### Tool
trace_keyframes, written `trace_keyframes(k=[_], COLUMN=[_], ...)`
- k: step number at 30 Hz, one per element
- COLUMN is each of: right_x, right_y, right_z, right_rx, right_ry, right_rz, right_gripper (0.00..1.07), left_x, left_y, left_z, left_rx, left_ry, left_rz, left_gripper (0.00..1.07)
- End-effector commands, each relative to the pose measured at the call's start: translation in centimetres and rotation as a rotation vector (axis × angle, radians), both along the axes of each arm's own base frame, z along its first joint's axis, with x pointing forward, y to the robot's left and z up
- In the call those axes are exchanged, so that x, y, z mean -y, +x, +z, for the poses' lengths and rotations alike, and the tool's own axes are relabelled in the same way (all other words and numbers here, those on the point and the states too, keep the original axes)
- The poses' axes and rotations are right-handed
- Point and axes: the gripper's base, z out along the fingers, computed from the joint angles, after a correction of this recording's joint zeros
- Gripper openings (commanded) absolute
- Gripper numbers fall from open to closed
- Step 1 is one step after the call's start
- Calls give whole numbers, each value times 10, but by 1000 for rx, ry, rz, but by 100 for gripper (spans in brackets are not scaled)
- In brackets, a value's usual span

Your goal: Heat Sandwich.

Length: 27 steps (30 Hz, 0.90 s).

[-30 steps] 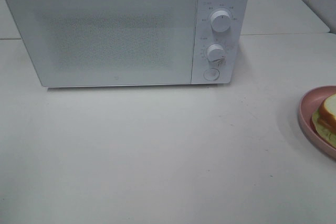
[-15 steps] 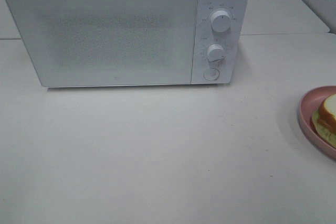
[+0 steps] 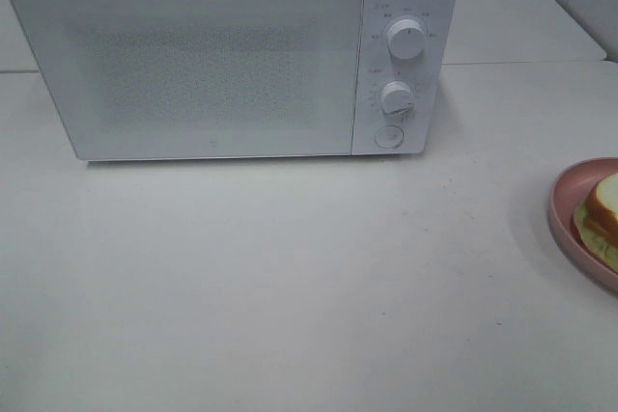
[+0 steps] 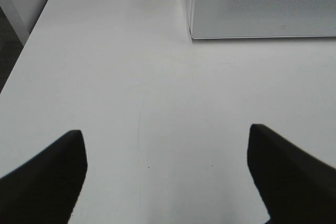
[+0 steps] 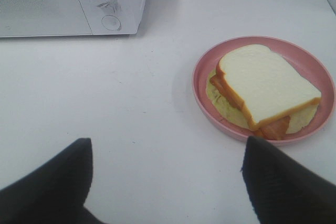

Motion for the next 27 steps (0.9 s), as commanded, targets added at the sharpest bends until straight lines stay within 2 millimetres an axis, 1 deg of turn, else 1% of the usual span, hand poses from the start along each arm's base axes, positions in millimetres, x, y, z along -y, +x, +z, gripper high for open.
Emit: trace_keyframes(k=[1,27], right_x=[1,1], right_y=[-2,-2], right_z=[0,0], right_rx=[26,26], right_ry=[-1,-1], right_rz=[-16,-16], right_gripper=[77,77], left_x=[0,0], left_y=[-2,-2], left_z=[0,0], left_rx=[32,32], left_ry=[-7,-7], left_rz=[7,7], left_gripper=[77,77])
